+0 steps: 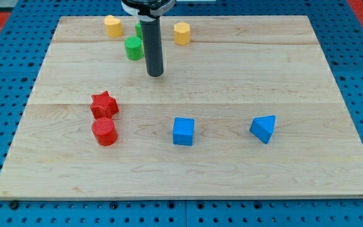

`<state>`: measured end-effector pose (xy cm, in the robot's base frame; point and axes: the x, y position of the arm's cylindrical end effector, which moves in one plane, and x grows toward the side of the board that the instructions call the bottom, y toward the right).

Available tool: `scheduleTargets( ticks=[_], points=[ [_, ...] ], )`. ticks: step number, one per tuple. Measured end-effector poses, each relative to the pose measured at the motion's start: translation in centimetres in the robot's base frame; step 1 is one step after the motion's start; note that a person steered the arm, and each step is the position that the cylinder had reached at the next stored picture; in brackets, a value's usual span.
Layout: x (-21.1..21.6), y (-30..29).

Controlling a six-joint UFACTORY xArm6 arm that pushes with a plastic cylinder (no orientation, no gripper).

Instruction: Place the red star vertically below the green circle

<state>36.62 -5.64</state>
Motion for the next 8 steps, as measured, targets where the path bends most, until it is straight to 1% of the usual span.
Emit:
scheduleTargets(
  ticks=[1, 2, 3, 4, 5, 6, 7, 8],
  points=[
    [0.1, -0.8],
    [0.6, -7.5],
    [2.0, -16.1],
    [8.6, -16.9],
    [11.6, -12.3],
    [10.6, -8.7],
    [8.6, -7.8],
    [9.9, -6.7]
  ],
)
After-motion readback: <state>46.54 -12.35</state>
